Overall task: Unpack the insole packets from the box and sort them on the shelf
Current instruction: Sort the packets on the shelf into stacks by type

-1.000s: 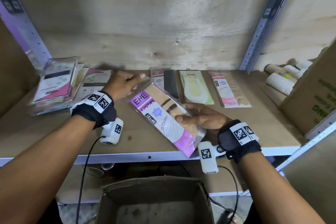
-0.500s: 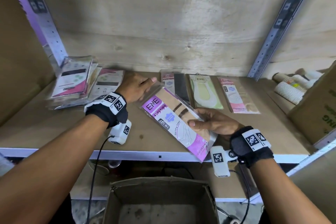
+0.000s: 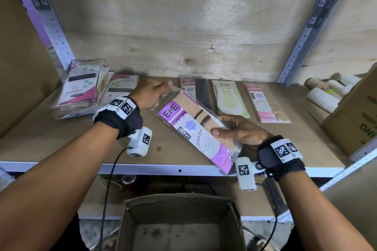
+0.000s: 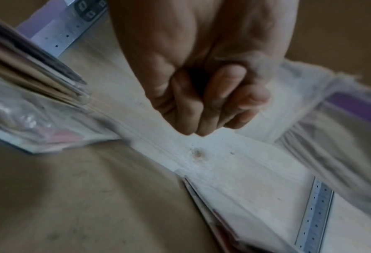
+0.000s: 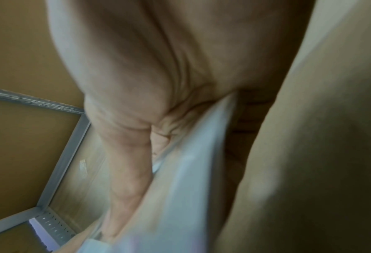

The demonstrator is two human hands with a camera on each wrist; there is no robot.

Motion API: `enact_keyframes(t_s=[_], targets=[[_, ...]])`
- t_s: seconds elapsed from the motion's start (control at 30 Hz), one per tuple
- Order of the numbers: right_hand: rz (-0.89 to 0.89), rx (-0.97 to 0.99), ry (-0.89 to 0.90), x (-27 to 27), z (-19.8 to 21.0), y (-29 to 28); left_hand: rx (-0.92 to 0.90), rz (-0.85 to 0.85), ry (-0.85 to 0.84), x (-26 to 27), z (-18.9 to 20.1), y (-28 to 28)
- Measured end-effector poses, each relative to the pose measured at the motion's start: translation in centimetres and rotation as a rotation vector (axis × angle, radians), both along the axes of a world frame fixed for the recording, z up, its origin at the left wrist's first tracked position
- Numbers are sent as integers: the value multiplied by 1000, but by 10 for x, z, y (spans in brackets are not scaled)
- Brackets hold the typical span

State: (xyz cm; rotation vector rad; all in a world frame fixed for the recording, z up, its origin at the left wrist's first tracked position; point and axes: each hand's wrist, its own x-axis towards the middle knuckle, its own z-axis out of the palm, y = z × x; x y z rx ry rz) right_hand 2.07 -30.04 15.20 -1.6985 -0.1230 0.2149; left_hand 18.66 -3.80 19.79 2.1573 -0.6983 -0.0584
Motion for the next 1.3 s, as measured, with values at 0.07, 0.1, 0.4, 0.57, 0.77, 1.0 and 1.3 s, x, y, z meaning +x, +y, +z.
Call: enact_keyframes(t_s=[0.07,0.1,0.4,0.57,0.77,1.0,1.3], targets=[[-5,-1,-14,0,1,0,-38,6,63,-2,1,-2],[-2,1,-21,0,2,0,-69,15,109,-4,2,-3],[-3,-7,-18,-4,5,-2,-277,9,385,-14,3,-10],[-36,-44,15,-8,6,-4,-117,22,240,-9,0,-4],[-156,39,45,-7,15,-3,-320,17,493,-6,0,1],[-427,314,70,0,17,8,-236,-134,853,-43,-18,-24],[-491,336,74,2,12,18,-148,-383,878,-74,-24,-43]])
